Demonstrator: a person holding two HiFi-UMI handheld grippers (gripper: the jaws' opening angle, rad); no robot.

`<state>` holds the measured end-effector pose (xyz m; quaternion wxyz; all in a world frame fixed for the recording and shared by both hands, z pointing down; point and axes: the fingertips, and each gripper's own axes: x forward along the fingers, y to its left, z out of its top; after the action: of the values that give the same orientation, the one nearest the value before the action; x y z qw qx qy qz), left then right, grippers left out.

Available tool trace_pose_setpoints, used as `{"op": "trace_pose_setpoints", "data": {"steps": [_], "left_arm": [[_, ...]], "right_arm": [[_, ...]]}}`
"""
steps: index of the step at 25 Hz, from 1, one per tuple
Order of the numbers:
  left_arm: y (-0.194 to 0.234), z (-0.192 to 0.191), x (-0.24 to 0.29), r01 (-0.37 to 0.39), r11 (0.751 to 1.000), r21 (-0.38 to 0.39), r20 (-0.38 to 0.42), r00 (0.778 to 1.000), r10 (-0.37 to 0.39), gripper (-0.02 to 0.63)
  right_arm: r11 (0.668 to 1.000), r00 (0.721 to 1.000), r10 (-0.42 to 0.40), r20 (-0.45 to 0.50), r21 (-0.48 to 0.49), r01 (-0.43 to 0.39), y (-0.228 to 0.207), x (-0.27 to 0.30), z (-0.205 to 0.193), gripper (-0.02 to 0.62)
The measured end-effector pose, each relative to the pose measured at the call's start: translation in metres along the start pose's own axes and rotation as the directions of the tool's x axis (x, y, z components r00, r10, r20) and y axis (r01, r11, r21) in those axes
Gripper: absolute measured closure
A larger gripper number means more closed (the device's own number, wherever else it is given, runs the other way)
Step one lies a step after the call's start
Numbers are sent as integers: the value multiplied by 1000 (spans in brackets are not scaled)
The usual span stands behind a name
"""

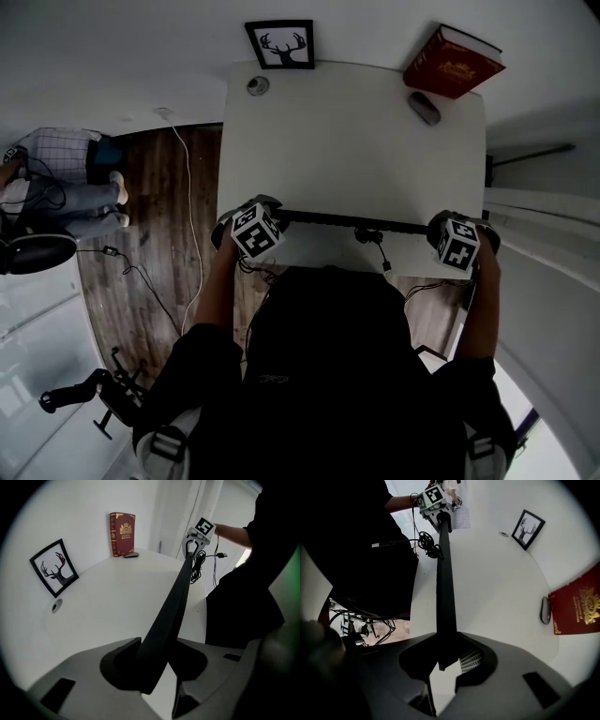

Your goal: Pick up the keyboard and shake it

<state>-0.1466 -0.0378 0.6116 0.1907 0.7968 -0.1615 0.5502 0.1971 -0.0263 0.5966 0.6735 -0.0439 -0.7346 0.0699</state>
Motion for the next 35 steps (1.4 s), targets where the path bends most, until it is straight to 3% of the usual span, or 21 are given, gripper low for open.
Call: {"op": "trace_pose_setpoints", "data": {"steps": [9, 17, 26, 31, 35], "left_arm": [[14, 9, 3, 30, 999, -14, -3, 1000, -30, 448], [30, 16, 9, 1, 1000, -13, 21, 1000, -1, 396], [55, 18, 18, 4, 996, -89, 82, 997, 4, 330], [61, 14, 33, 76, 981, -177, 121, 991, -55, 308], [63, 12, 39, 120, 969, -216, 146, 985, -89, 301]], "right_arm": [[998, 996, 60, 60, 27, -61, -16, -3, 1, 495], [997, 990, 27, 137, 66, -37, -37, -2, 1, 469], [988, 976, -58, 210, 149, 27, -70, 3, -2, 413], [983, 968, -104, 227, 174, 64, -91, 13, -5, 396], [981, 967, -81, 240, 190, 35, -99, 19, -6, 388]]}}
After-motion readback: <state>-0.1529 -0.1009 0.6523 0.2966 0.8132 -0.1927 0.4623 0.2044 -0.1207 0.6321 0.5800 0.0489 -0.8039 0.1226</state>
